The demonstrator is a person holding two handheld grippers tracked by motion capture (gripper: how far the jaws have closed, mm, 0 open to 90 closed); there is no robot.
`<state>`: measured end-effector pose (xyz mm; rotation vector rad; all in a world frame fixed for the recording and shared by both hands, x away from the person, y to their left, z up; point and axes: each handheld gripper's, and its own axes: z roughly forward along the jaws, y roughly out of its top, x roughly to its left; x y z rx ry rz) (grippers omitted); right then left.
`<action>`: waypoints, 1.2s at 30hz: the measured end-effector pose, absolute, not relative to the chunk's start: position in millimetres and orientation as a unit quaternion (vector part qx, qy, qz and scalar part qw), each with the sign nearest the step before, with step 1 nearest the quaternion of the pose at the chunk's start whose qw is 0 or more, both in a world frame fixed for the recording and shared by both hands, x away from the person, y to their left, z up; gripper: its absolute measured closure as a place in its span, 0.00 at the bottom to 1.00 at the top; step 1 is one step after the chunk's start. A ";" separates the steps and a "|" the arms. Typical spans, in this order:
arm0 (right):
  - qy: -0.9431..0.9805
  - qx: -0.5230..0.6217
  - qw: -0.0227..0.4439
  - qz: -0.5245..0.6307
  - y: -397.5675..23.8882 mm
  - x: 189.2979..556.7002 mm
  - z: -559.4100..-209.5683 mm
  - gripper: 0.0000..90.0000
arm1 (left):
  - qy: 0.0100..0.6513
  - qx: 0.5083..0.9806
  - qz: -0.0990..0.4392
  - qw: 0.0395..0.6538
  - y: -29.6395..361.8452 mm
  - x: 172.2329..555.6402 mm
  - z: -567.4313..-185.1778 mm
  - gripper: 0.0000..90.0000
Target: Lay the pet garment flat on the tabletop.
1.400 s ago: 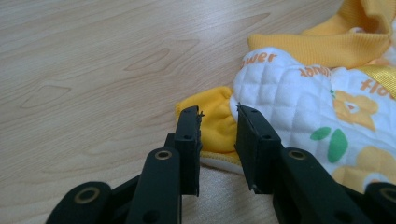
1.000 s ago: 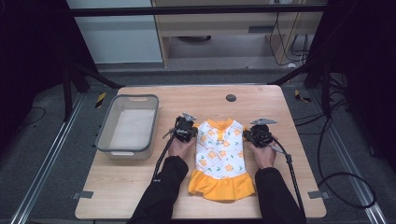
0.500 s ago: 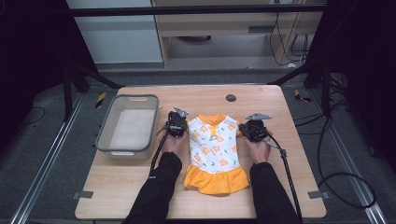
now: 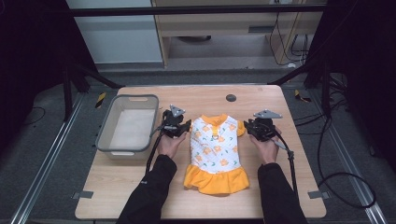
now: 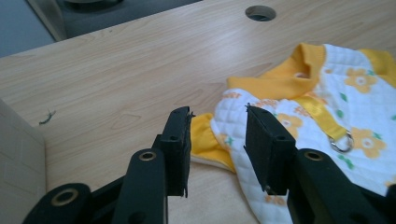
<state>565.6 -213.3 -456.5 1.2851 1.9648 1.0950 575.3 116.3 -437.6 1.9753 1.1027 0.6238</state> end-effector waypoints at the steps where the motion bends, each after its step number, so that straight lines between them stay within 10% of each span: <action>1: 0.732 0.472 0.273 0.408 -214.3 561.1 -452.9 0.82 | 0.430 0.778 0.243 0.388 117.1 571.9 -436.1 0.66; 16: 0.765 0.422 0.193 0.446 -224.9 469.6 -437.0 1.00 | 0.351 0.826 0.171 0.405 126.6 479.4 -427.8 0.93; 36: 0.836 0.390 0.140 0.360 -193.2 430.1 -495.8 1.00 | 0.340 0.869 0.128 0.337 110.3 452.2 -490.4 0.95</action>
